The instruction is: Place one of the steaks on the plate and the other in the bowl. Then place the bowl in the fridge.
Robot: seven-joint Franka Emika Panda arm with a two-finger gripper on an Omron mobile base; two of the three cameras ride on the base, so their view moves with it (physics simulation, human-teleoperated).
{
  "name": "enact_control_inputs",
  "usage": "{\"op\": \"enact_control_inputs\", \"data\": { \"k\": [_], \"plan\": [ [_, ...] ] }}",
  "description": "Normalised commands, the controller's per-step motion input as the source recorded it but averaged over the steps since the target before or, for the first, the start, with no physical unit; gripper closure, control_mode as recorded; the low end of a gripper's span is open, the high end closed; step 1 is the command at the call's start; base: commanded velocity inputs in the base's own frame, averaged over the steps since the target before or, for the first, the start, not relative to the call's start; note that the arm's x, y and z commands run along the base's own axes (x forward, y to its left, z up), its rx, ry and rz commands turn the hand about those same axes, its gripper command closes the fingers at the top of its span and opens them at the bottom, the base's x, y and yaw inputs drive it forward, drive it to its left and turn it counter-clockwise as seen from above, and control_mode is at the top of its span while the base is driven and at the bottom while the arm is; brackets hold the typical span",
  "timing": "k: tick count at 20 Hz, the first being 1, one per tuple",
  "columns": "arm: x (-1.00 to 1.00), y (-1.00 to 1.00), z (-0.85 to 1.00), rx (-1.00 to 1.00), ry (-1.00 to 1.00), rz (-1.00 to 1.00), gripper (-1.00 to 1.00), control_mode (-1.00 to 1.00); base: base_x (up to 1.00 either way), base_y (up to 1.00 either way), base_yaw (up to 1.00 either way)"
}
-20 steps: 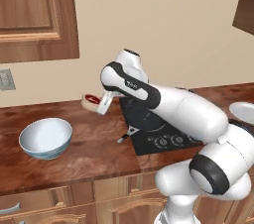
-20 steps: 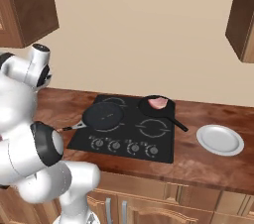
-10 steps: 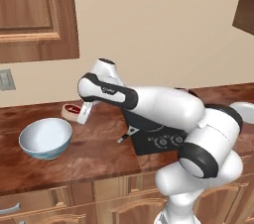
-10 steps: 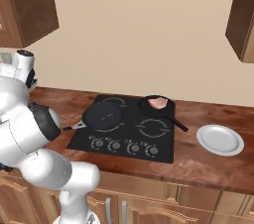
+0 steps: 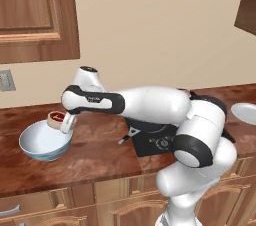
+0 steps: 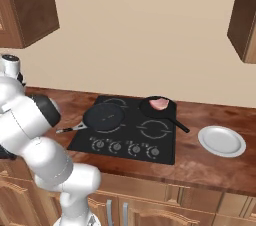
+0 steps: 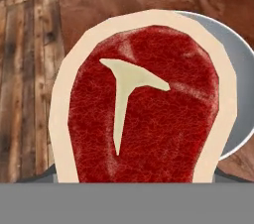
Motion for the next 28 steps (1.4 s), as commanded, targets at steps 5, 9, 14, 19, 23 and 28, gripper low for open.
{"op": "enact_control_inputs", "data": {
  "k": [5, 9, 14, 19, 23, 28],
  "plan": [
    [0.09, 0.23, -0.33, -0.08, 0.00, -0.08, 1.00, -1.00, 0.00, 0.00, 0.00],
    [0.33, 0.33, -0.12, -0.03, 0.01, -0.06, 1.00, -1.00, 0.00, 0.00, 0.00],
    [0.42, 0.35, -0.29, -0.03, 0.06, -0.03, 1.00, -1.00, 0.00, 0.00, 0.00],
    [0.36, 0.33, -0.23, -0.04, 0.02, -0.05, 1.00, -1.00, 0.00, 0.00, 0.00],
    [0.28, 0.49, -0.02, -0.04, 0.00, -0.05, -1.00, -1.00, 0.00, 0.00, 0.00],
    [0.19, 0.17, -0.26, -0.05, 0.04, -0.06, -1.00, -1.00, 0.00, 0.00, 0.00]
  ]
}}
